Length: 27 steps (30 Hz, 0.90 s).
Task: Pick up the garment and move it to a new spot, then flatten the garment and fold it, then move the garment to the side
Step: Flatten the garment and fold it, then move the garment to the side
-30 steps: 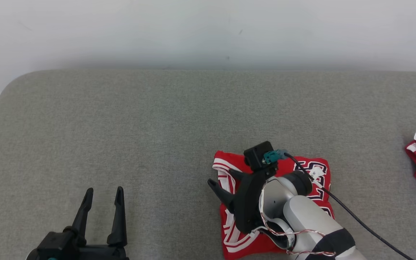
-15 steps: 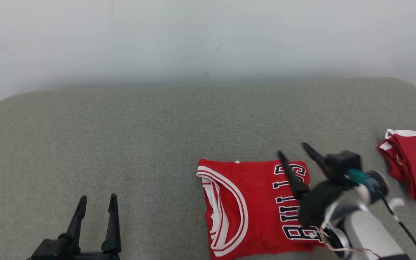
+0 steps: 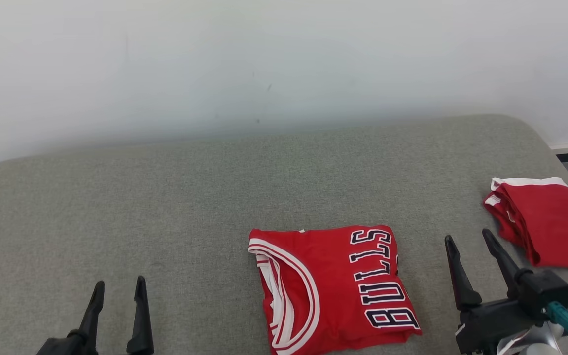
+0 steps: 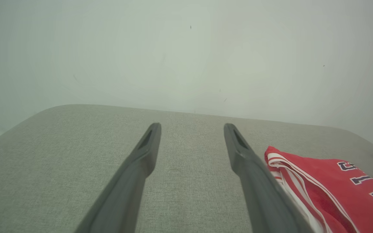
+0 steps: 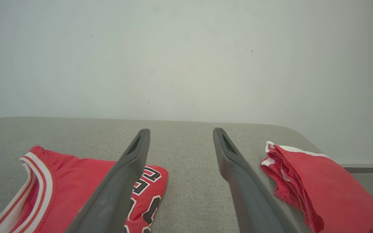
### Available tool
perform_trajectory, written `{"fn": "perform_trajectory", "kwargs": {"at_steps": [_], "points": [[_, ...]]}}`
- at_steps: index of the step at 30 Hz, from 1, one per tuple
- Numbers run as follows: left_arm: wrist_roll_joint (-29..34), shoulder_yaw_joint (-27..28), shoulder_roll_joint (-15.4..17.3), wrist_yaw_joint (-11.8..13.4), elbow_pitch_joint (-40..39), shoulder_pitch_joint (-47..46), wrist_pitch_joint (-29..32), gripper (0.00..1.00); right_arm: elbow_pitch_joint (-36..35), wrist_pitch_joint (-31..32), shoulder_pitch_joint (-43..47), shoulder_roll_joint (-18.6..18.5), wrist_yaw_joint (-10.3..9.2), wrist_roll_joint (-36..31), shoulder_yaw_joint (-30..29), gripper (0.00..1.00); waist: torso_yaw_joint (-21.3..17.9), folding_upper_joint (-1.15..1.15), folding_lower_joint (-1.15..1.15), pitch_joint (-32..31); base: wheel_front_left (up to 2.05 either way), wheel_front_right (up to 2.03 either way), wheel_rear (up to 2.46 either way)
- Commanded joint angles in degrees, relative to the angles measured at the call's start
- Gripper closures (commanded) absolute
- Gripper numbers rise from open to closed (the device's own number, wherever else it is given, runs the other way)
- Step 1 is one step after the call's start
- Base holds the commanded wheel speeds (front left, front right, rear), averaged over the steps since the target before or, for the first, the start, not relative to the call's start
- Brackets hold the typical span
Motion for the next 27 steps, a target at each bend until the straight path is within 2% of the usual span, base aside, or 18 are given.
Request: {"fn": "perform_trajectory", "kwargs": {"at_steps": [1,13,27], "points": [[-0.56,0.45,0.0,0.25,0.13,1.05,-0.02,0.0,0.11,-0.77,1.15,-0.09,-0.15,-0.29,0.18,0.0,-0.34,0.0,0.01,-0.32,0.0,0.0,0.0],[-0.75,2.12,-0.01,0.31,-0.17,4.29,-0.02,0.0,0.28,-2.55,5.03,1.9,-0.15,0.37,1.79,0.0,-0.38,0.0,0.01,-1.51,0.0,0.0,0.0],[-0.3,2.16,0.0,0.7,0.28,4.76,-0.02,0.0,0.54,-2.78,5.84,4.25,-0.15,-0.37,-0.43,0.0,0.33,0.0,0.01,-1.53,0.0,0.0,0.0]]}}
